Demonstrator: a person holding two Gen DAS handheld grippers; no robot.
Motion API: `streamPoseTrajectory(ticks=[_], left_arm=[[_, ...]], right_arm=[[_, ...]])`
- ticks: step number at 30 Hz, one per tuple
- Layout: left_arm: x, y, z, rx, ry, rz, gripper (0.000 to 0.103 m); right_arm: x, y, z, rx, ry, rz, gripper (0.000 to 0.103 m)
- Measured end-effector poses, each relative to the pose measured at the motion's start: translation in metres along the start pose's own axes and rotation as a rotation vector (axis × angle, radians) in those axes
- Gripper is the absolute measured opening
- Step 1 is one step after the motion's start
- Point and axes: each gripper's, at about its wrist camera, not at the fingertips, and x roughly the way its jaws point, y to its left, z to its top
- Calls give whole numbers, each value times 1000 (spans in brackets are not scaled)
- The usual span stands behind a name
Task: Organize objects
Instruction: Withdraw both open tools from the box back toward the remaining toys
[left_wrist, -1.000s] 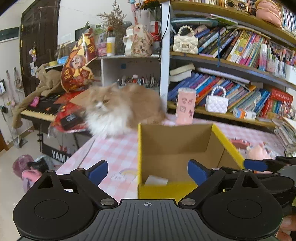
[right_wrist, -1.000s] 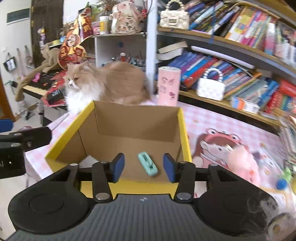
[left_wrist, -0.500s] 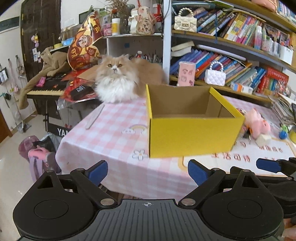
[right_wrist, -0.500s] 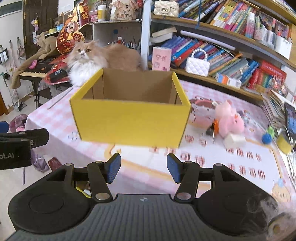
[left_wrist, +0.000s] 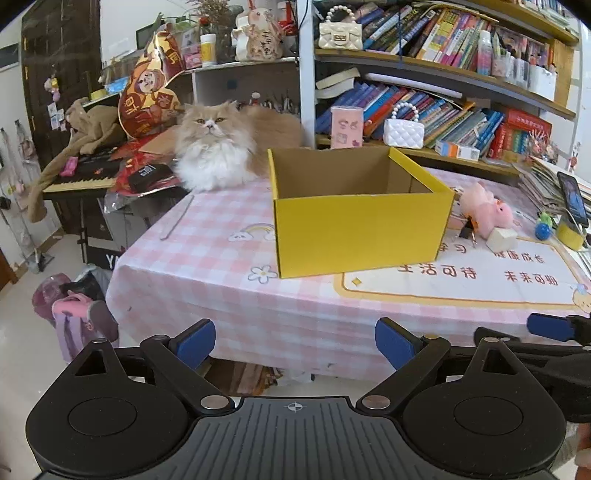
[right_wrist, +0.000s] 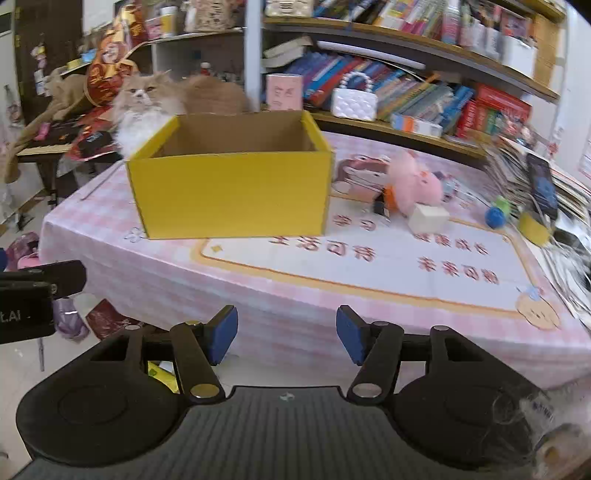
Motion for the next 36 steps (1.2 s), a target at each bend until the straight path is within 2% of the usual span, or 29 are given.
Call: streamPoseTrajectory(ticks=[6,12,23,30,36], left_arm=[[0,-14,-3,14,12,-60,95],[6,-44,2,70,22,-140,95],[27,-119,14,166,47,-256,95],[42,-165,25,202,67,-279,95],[63,-199,39,195,88,-267,95]], right_arm=[[-12,-22,-8,52,-2,-76,58],[-21,-47,-13,106,1,-151,60],[-23,-111,-22,187,17,-267,64],[-10,-164,-16,264,49,-297,65],[10,-200,-2,278,66,-277,67]])
